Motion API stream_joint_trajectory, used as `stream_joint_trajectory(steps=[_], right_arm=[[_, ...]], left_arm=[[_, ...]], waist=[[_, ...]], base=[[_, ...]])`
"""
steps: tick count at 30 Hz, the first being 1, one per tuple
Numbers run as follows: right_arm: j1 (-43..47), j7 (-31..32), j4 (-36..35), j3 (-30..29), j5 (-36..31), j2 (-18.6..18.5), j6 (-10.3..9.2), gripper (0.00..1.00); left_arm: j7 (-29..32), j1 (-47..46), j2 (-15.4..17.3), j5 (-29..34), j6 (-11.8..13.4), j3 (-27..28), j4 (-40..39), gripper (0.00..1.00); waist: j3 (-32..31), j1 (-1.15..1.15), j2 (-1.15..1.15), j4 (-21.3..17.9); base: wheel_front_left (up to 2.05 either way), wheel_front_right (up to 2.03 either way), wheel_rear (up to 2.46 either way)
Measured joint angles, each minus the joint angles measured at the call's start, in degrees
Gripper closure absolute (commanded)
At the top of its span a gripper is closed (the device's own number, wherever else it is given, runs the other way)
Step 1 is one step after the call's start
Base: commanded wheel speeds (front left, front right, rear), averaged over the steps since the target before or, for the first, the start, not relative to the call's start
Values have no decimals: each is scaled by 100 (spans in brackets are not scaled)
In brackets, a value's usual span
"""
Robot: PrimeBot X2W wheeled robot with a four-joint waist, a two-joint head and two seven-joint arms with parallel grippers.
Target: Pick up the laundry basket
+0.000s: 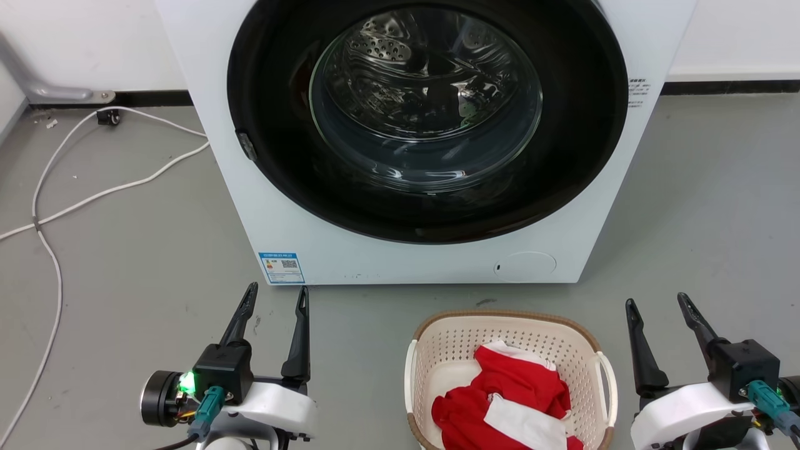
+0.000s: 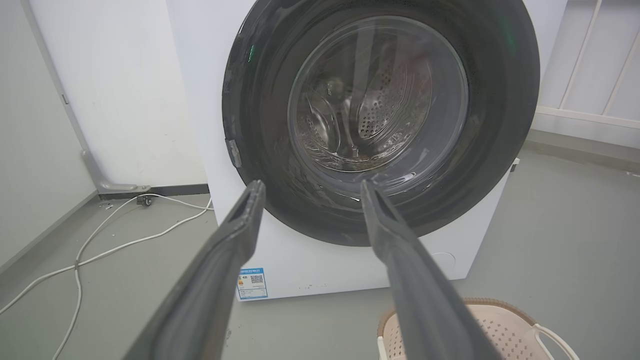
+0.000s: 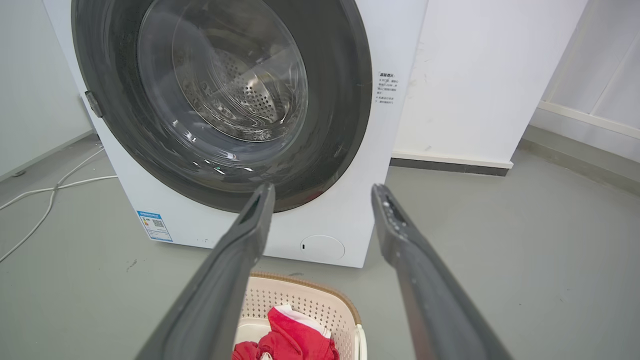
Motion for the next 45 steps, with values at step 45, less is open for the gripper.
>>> stream_joint_trajectory(steps=[45], right_arm=[[-3408,-547,4789,-603,64,9,1,0]], left_arm=[[281,-3039,-43,-1104,93,-1501,3864,0]], waist=[[3433,1,0,-832]], base=[[0,0,0]])
